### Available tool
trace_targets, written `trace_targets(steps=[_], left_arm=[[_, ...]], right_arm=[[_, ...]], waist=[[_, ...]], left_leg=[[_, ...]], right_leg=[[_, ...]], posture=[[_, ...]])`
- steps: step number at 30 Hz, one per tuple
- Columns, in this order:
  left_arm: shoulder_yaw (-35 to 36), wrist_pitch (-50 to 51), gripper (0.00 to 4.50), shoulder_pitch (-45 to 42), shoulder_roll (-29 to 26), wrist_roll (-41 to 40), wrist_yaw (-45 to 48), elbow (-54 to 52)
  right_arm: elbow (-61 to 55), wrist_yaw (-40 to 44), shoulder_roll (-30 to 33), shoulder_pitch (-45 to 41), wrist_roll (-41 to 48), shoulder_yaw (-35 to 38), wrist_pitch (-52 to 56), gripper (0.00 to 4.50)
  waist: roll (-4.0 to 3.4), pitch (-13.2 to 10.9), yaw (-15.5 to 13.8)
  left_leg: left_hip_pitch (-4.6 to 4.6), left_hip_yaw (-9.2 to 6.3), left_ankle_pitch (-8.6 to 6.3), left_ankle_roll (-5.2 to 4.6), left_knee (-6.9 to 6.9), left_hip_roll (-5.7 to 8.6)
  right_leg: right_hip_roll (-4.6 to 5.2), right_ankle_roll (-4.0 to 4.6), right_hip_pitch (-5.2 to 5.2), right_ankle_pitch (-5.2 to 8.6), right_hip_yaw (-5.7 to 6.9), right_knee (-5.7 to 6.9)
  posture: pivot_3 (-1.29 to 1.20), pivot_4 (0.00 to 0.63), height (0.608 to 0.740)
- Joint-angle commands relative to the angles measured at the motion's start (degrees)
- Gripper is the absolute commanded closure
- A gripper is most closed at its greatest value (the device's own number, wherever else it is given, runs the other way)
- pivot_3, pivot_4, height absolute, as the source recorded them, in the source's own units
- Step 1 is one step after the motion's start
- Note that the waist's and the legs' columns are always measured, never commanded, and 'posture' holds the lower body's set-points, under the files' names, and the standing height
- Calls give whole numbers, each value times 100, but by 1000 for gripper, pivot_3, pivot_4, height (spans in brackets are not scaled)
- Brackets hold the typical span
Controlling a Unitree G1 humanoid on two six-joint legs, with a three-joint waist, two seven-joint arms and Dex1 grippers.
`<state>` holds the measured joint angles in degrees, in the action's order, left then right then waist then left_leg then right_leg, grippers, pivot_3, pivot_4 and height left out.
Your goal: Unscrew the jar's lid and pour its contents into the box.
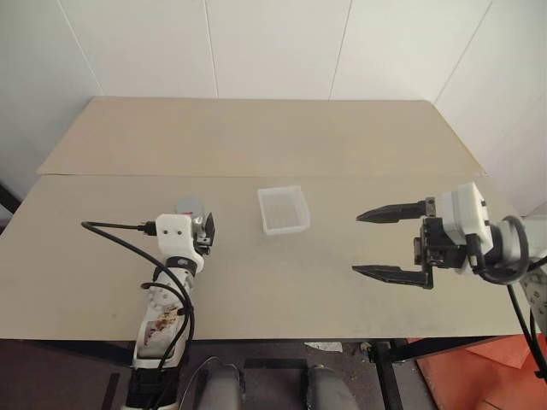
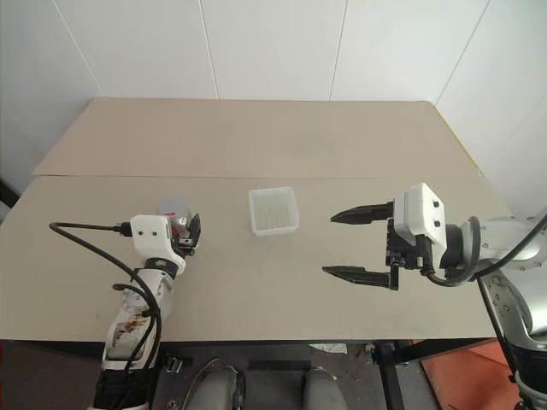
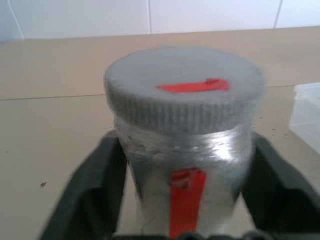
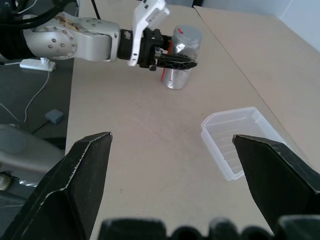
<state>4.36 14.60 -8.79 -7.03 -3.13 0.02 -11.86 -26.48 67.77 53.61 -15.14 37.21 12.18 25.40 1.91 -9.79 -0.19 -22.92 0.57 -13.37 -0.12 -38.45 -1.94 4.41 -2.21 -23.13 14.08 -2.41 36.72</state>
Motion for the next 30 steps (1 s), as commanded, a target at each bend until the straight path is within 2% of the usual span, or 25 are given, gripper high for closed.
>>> trace_targets(steps=[1, 7, 10, 13, 16, 20, 24, 30], left_arm=[[19, -263, 2526, -113, 22, 129, -88, 42], [13, -317, 2579, -260, -136, -11, 245, -26], [20, -150, 2579, -343, -351, -325, 745, -264], [168, 286, 2579, -469, -743, -1017, 1478, -580], [486, 904, 2579, -780, -1522, -2147, 2730, -736], [597, 1226, 2579, -1272, -2202, -2980, 3947, -332], [322, 1118, 2579, -1878, -2554, -3278, 5322, 400], [-233, 1052, 2579, -2853, -2764, -3284, 7087, 1505]], right_arm=[[-176, 29, 81, 17, 98, 292, -169, 0], [-307, -68, -85, 73, 135, 231, -231, 0], [-334, -204, -252, -75, 128, 62, -228, 0], [-280, -534, -539, -515, 125, -248, -53, 0], [-162, -1623, -1256, -1351, -145, -875, 499, 0], [6, -2337, -1885, -2045, -309, -1377, 1022, 0], [284, -2774, -2430, -2737, -405, -1871, 1594, 0], [682, -2896, -2971, -3351, -400, -2084, 1917, 0]], waist=[[0, 0, 2], [0, 0, 0], [0, 0, 8], [0, 0, 60], [0, -1, 136], [-2, -2, 130], [-5, -3, 90], [-5, -4, 91]], left_leg=[[0, 0, 0, 0, 0, 0], [0, 0, 0, 0, 0, 0], [0, 0, 0, 0, 0, 0], [0, 1, 0, 0, 0, -1], [4, -2, 1, 1, 0, -8], [2, -6, 3, 4, 4, -8], [-16, -6, 3, 4, 3, -2], [-44, -12, 3, 3, 0, -1]], right_leg=[[0, 0, 0, 0, 0, 0], [-1, 0, 0, 0, 0, 1], [-1, -1, -1, 0, 1, 1], [-1, -1, -3, 0, 0, 1], [-7, 0, -5, -1, 0, 10], [-8, 2, -12, 1, 3, 15], [-1, 1, -21, 1, 8, 6], [-1, 2, -45, 0, 17, 10]], posture=[[0, 150, 740], [0, 150, 740], [0, 150, 740], [0, 150, 740], [0, 150, 740], [0, 150, 740], [0, 150, 740], [0, 150, 740]])
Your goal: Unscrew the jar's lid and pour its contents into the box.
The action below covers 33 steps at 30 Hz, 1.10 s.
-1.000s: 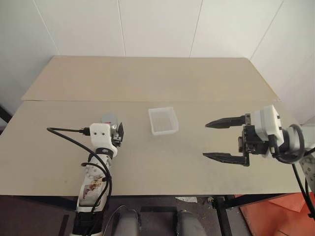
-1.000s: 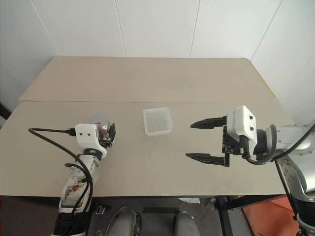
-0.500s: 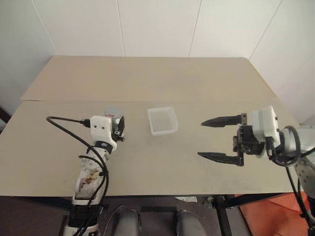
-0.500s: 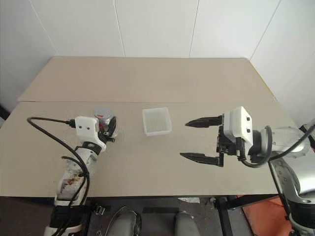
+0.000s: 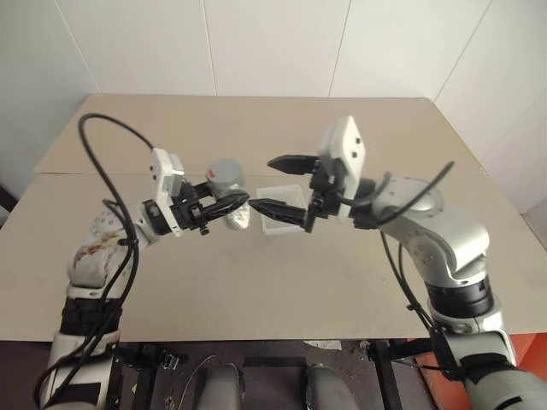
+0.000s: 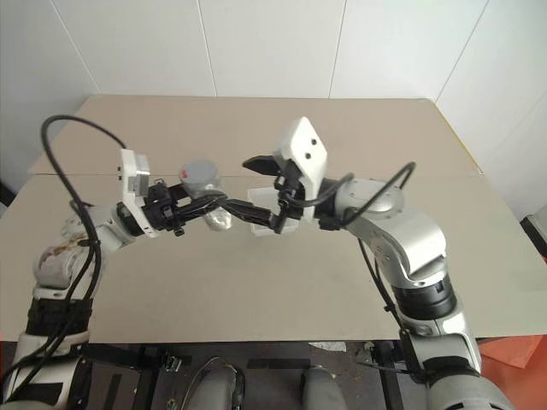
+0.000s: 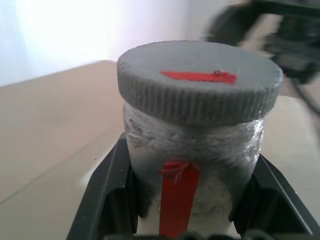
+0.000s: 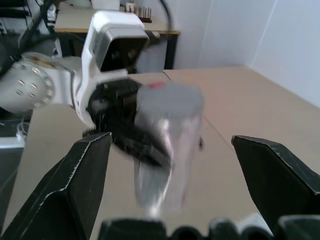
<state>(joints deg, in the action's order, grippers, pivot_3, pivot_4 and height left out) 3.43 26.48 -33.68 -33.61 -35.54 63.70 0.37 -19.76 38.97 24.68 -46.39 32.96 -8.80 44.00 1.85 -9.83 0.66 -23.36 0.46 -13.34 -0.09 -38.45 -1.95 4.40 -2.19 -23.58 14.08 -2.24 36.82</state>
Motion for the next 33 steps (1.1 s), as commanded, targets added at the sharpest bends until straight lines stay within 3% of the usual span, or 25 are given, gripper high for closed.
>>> trace_targets(steps=[1, 8, 20, 23, 26, 30, 33], left_arm=[[-230, -211, 2579, -493, -108, 37, 898, 439], [-536, -641, 2579, -989, 54, 373, 1629, 1110], [-527, -935, 2579, -934, 174, 577, 1847, 1116], [-501, -928, 2579, -919, 190, 583, 1832, 1078], [-484, -937, 2579, -898, 175, 564, 1843, 1042], [-429, -884, 2579, -897, 174, 478, 1845, 988], [-499, -966, 2579, -922, 11, 418, 2354, 950]], right_arm=[[58, -17, -122, -276, -17, -16, 54, 0], [386, -58, -362, -514, -143, -103, 84, 0], [517, 305, -422, -600, -58, -144, 168, 0], [551, 389, -430, -614, -69, -156, 172, 602], [601, 465, -454, -632, -95, -156, 126, 1662], [701, 627, -476, -640, -95, -137, -8, 1756], [1009, 1991, -335, -579, 322, -12, -570, 1756]], waist=[[0, 0, 11], [0, 0, 41], [-1, 0, 36], [-1, 0, 38], [-1, 0, 39], [-1, 0, 37], [-1, -1, 36]], left_leg=[[-3, 0, 0, 0, 0, 0], [-44, 3, 1, -1, -5, -1], [-47, 2, 1, -2, -10, -2], [-47, 3, 1, -2, -10, -2], [-47, 2, 1, -2, -10, -2], [-47, 2, 1, -2, -11, -2], [-47, 2, 1, -2, -12, -2]], right_leg=[[-1, 0, -5, 0, 0, 1], [-4, 1, -61, -1, -8, 29], [-3, 1, -62, -1, -7, 29], [-3, 1, -62, -1, -7, 30], [-3, 1, -63, -1, -7, 30], [-3, 1, -62, -1, -7, 31], [-3, 1, -62, -1, -7, 30]], posture=[[0, 150, 740], [0, 150, 740], [0, 150, 740], [0, 150, 740], [0, 150, 740], [0, 150, 740], [0, 150, 740]])
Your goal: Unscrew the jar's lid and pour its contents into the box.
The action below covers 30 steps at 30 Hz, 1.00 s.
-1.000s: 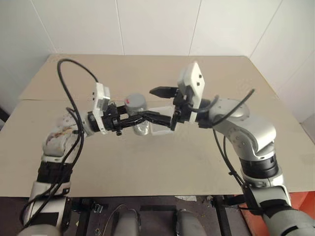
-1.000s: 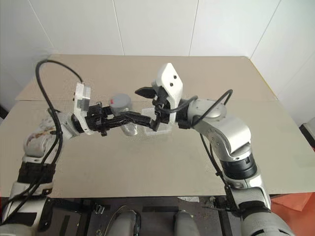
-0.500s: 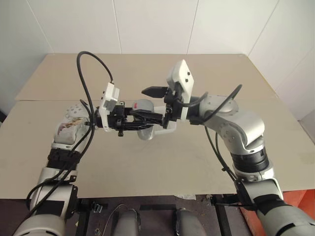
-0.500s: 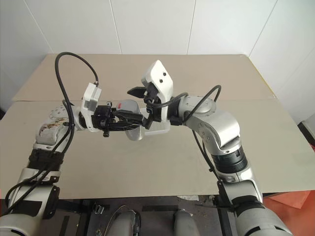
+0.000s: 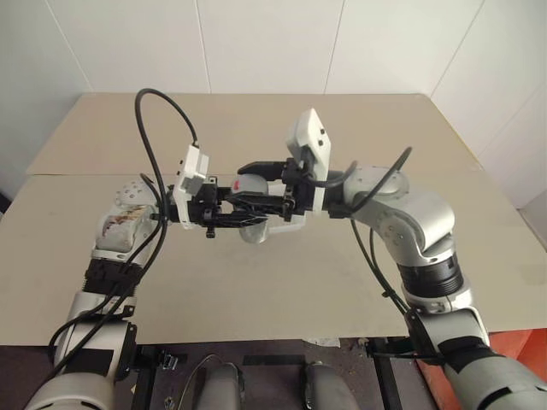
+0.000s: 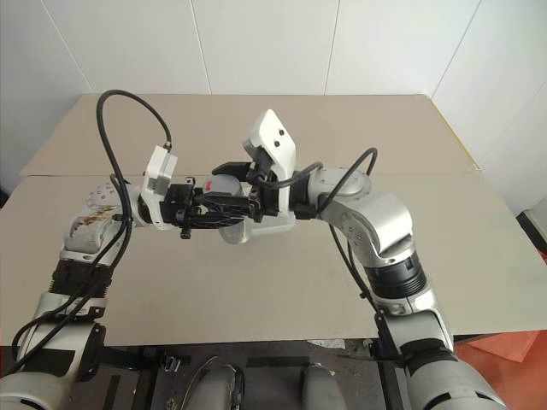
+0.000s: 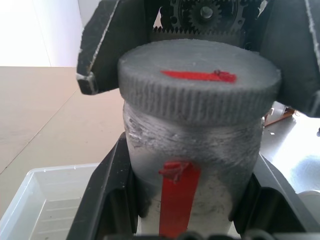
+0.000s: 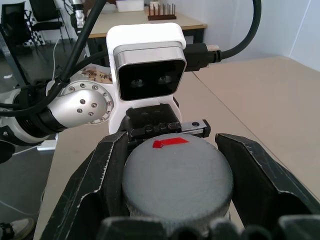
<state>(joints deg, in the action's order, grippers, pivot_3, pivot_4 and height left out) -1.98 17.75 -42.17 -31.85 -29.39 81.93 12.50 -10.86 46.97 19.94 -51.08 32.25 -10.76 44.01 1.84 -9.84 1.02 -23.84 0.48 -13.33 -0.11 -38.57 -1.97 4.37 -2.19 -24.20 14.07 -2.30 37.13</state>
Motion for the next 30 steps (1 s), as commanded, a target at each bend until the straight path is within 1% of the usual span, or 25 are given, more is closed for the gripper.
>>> trace_targets(steps=[1, 3, 5, 6, 8, 13, 15, 16, 18, 22, 23, 27, 30], left_arm=[[20, -126, 2579, -85, -210, -209, 706, -254], [-104, 74, 2579, -167, -367, -576, 989, -379], [-349, 231, 2579, -217, -561, -1025, 1057, -592], [-506, 189, 2579, -220, -664, -1208, 1057, -708], [-764, 104, 2579, -257, -820, -1418, 1057, -835], [-899, 165, 2579, -304, -805, -1666, 1057, -969], [-827, 108, 2579, -247, -735, -1531, 1057, -933], [-792, 68, 2579, -221, -717, -1466, 1057, -893], [-691, 52, 2579, -163, -723, -1375, 1057, -828], [-426, 69, 2579, -72, -750, -1199, 1000, -665], [-335, 73, 2579, -36, -777, -1137, 933, -591], [-31, -42, 2579, 179, -883, -853, 711, -353], [130, -134, 2579, 284, -813, -662, 410, -233]], right_arm=[[210, 1614, 187, -90, 486, 201, -748, 1756], [708, 3142, 196, -169, 695, 98, -1316, 1756], [1256, 4206, 122, -374, 697, -145, -1834, 1756], [1485, 4432, 114, -505, 692, -349, -2076, 1756], [1834, 4553, 134, -743, 825, -738, -2476, 1756], [2461, 4553, 127, -1183, 1031, -1298, -3123, 1756], [2654, 4553, 77, -1276, 940, -1308, -3215, 1022], [2720, 4553, 56, -1293, 890, -1256, -3229, 815], [2756, 4553, 65, -1256, 821, -1065, -3240, 87], [2487, 4285, 219, -1008, 657, -606, -3149, 33], [2305, 4096, 307, -863, 629, -465, -3091, 33], [1388, 3091, 565, -232, 557, 5, -2626, 33], [592, 2189, 642, 169, 367, 144, -2224, 33]], waist=[[-1, -1, 1], [-1, -1, 2], [-4, -3, 9], [-5, -3, 21], [-6, -4, 78], [-7, -5, 122], [-8, -5, 122], [-8, -5, 120], [-8, -5, 118], [-8, -5, 100], [-8, -5, 88], [-8, -5, 37], [-8, -5, 39]], left_leg=[[0, 0, 0, 0, 0, 0], [0, 1, 0, 0, -1, 0], [-1, 0, 0, 0, -5, -1], [0, 0, 0, 0, -9, -2], [3, 0, 0, 0, -11, -6], [5, -5, 0, 0, -12, -8], [4, -4, 0, 0, -14, -8], [4, -4, 0, 0, -13, -8], [4, -5, 0, 0, -14, -9], [2, -6, 0, 0, -17, -8], [2, -6, 0, 0, -17, -7], [1, -5, 0, 0, -17, -7], [1, -4, 0, 0, -16, -9]], right_leg=[[0, 0, 1, 0, 0, -1], [-1, 0, 3, 0, 1, -3], [-2, -1, 5, 0, 1, -4], [-3, -1, 5, 0, 1, 0], [-5, -1, 5, -1, 0, 4], [-5, -1, 3, -1, 1, 9], [-5, -1, 2, 0, 2, 7], [-5, -1, 2, 0, 2, 7], [-6, -1, 3, 0, 3, 8], [-5, -1, 2, 0, 4, 9], [-4, -1, 3, 0, 4, 8], [-4, -1, 1, 0, 5, 7], [-5, -1, -5, 0, 2, 11]], posture=[[0, 150, 740], [0, 150, 740], [0, 150, 740], [0, 150, 740], [0, 150, 740], [0, 150, 740], [0, 150, 740], [0, 150, 740], [0, 150, 740], [0, 150, 740], [0, 150, 740], [0, 150, 740], [0, 150, 740]])
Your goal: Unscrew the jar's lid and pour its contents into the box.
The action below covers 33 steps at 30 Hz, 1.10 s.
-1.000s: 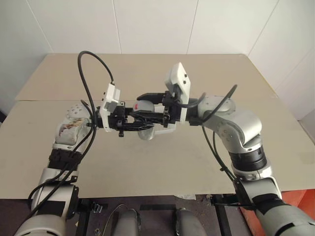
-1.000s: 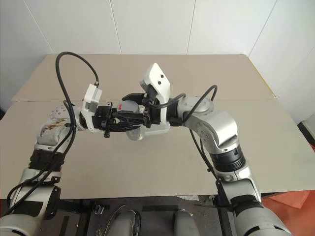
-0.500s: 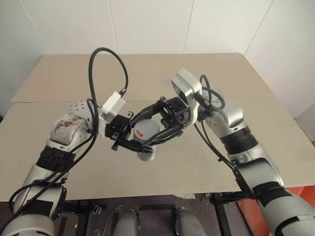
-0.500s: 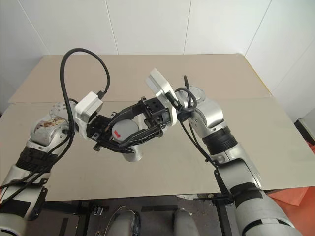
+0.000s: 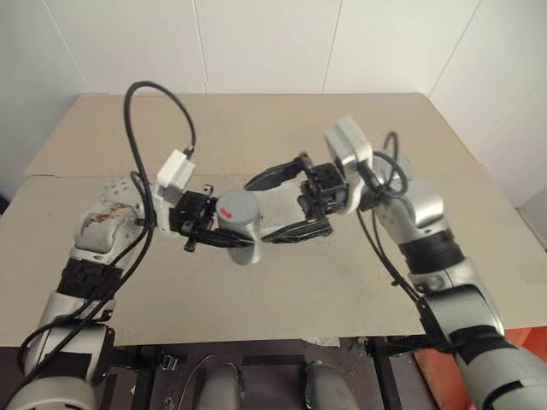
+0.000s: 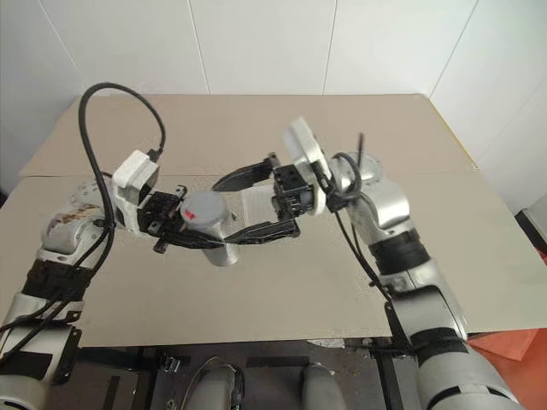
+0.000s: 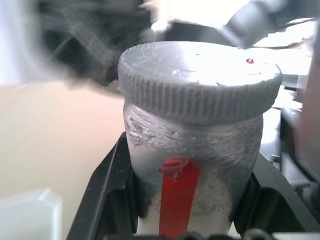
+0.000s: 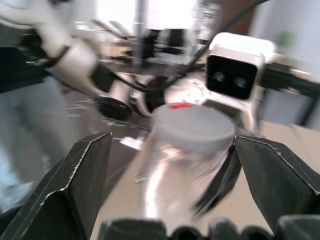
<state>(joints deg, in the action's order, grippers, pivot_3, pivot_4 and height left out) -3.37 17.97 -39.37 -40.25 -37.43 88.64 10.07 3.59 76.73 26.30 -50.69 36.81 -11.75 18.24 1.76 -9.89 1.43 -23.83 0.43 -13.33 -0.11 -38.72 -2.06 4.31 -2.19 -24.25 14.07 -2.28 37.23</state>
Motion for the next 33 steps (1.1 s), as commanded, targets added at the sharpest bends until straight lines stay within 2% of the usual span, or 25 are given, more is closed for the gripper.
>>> trace_targets(steps=[1, 6, 13, 22, 33], left_arm=[[307, -169, 2579, 14, 83, 193, -396, 33], [350, -235, 2579, 132, 311, 416, -704, -21], [350, -146, 2579, 179, 448, 418, -794, -185], [378, -54, 2579, 152, 450, 375, -701, -268], [555, 72, 2579, 299, 62, 203, -364, -405]], right_arm=[[-1059, -1084, 9, 177, -94, 245, 636, 33], [-1915, -2578, -299, 321, -393, 59, 1658, 33], [-1931, -3444, -880, 60, -722, -167, 2100, 33], [-1212, -3582, -1257, -132, -1139, -188, 1913, 33], [-1239, -3259, -756, 109, -1108, 168, 1825, 33]], waist=[[0, 0, -8], [0, 0, -30], [0, 0, -43], [0, 0, -40], [0, 0, -28]], left_leg=[[0, 0, 0, 0, 0, 0], [0, 0, 0, 0, -2, 1], [-2, 1, 0, 0, -2, 3], [-2, 1, 0, 0, -1, 3], [-2, 1, 0, 0, 0, 2]], right_leg=[[0, 0, 0, 0, 0, 1], [2, 0, 3, 0, 1, 2], [2, 1, 3, -1, 1, 1], [2, 1, 3, -1, 1, 0], [1, 1, 2, 0, 1, -1]], posture=[[0, 150, 740], [0, 150, 740], [0, 150, 740], [0, 150, 740], [0, 150, 740]])
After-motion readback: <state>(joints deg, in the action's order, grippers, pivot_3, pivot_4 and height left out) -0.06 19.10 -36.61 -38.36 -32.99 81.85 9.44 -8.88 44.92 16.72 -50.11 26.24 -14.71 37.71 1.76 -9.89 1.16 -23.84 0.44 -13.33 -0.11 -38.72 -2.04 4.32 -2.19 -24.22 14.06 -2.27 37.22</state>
